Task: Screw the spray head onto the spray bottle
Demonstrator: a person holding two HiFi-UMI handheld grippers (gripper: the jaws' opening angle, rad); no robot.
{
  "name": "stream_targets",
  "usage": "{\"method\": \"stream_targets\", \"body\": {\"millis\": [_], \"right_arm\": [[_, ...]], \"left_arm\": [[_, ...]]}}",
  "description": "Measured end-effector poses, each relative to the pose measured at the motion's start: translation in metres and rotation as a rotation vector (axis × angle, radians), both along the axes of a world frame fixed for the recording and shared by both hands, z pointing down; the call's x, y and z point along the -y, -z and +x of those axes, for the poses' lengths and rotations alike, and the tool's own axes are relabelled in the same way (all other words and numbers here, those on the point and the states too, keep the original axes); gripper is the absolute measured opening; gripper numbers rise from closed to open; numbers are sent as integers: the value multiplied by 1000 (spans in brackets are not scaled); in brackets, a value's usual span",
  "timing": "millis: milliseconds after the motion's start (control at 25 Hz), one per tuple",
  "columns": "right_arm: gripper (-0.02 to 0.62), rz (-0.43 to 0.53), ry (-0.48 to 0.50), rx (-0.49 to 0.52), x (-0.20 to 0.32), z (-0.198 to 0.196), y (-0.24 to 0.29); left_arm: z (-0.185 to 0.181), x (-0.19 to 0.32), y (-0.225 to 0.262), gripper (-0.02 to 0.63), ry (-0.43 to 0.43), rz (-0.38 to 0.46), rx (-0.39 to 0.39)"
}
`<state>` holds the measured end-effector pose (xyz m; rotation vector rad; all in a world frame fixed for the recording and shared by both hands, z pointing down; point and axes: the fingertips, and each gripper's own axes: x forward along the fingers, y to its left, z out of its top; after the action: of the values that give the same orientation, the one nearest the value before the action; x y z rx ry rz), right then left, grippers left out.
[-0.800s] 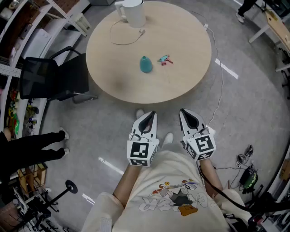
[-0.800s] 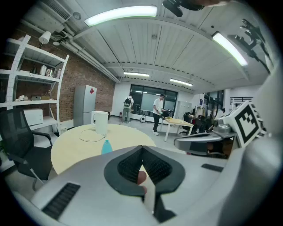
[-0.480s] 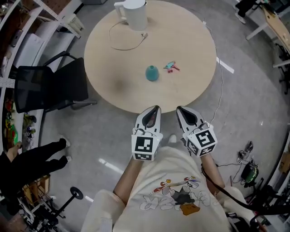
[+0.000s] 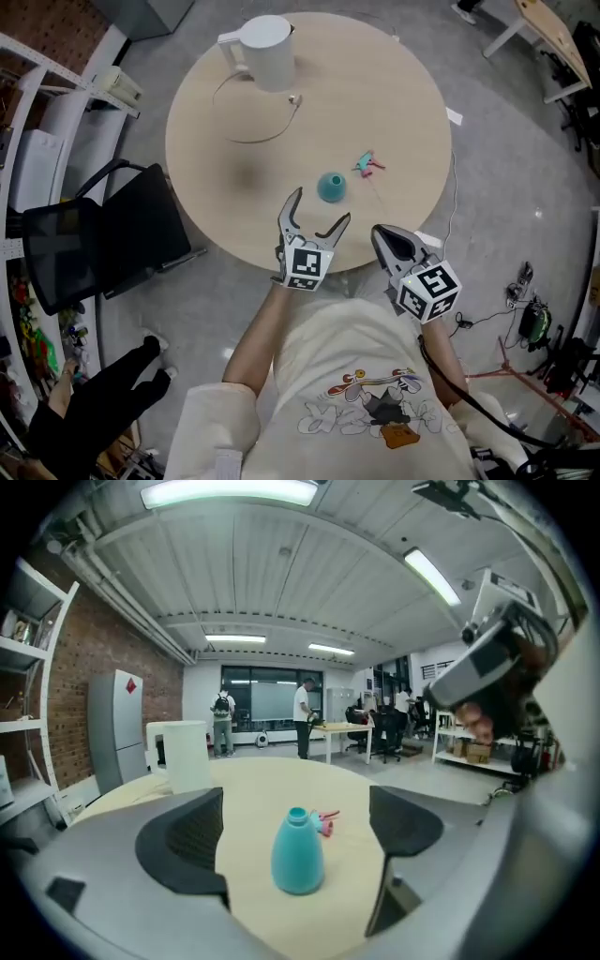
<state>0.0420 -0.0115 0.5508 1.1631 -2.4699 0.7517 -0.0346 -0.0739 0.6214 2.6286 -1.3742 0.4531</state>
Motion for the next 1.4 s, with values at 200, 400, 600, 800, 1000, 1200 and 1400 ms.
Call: {"method": "stream_targets", "body": {"millis": [200, 400, 600, 800, 1000, 1200, 1400], "right_arm": [[8, -24, -56, -38, 22, 12, -12], [8, -64, -101, -73, 33, 28, -23], [8, -86, -119, -93, 40, 45, -33], [8, -94, -139, -110, 46, 58, -44], [8, -125, -87, -157, 79, 70, -79], [41, -294, 0, -202, 122, 71, -134], [91, -512, 40, -304, 172, 66, -200]], "left_arm": [[20, 37, -85, 468, -150, -96, 106], [33, 64, -147, 468, -194, -176, 172], [44, 82, -184, 459, -256, -209, 295], [49, 84, -180, 417, -270, -264, 296], [54, 76, -133, 416, -269, -257, 266], [54, 58, -78, 416, -275, -219, 279], [41, 52, -39, 416, -245, -205, 288]]}}
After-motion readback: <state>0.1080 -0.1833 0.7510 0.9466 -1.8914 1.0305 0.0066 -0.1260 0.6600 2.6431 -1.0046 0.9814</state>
